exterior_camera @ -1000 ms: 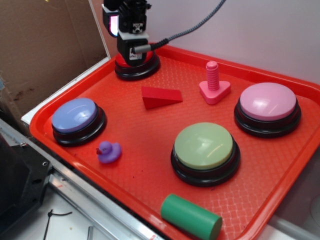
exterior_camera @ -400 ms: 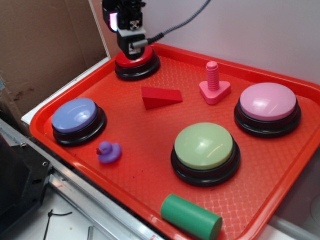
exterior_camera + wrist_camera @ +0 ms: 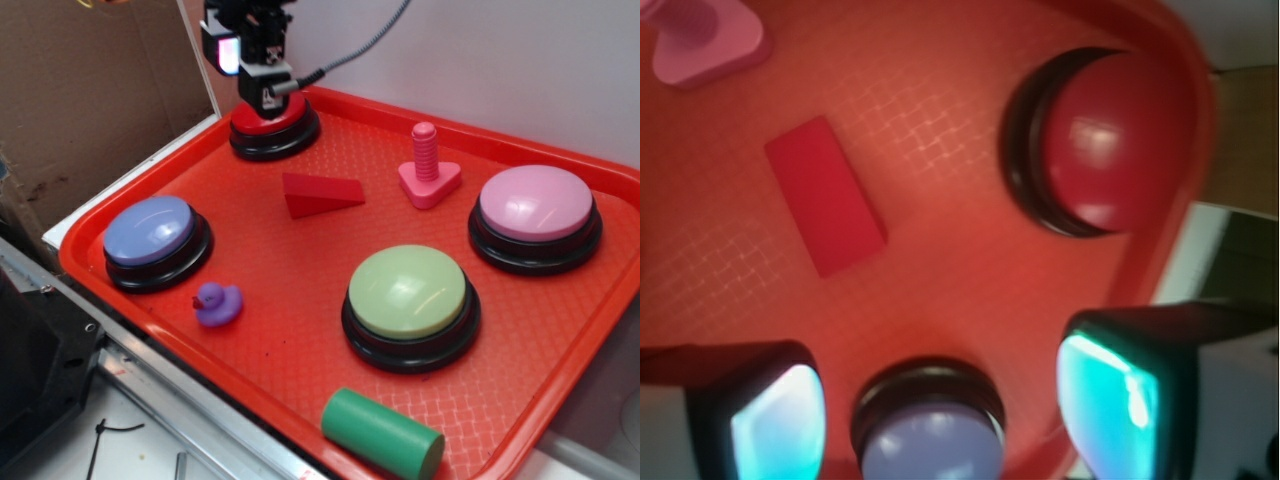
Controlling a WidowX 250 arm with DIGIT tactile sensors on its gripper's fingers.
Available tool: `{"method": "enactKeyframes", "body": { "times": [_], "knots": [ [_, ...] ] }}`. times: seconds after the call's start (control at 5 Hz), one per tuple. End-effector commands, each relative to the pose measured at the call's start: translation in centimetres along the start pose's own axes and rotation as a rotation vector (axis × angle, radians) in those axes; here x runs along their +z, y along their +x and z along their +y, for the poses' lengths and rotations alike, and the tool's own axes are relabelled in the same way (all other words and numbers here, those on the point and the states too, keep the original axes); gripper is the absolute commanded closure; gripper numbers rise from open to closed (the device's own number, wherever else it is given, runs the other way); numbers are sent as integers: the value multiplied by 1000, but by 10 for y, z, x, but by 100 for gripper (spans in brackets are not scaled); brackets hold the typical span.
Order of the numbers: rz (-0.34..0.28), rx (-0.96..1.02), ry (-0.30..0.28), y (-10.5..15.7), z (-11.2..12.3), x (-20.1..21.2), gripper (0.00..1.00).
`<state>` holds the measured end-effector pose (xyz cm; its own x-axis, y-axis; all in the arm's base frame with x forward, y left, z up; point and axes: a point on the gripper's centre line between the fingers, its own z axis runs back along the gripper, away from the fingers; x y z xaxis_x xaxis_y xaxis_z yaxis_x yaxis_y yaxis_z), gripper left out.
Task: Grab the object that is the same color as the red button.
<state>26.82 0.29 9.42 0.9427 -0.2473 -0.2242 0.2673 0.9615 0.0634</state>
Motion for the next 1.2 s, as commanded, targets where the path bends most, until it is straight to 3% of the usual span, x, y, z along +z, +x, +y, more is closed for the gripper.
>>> {"method": "enactKeyframes", "body": {
  "times": [0.0, 0.2, 1.0],
  "knots": [
    [-13, -75, 6, 11, -30, -14, 0],
    [7, -105, 6, 13, -41, -25, 0],
    [156, -136, 36, 18, -44, -84, 0]
  ]
}}
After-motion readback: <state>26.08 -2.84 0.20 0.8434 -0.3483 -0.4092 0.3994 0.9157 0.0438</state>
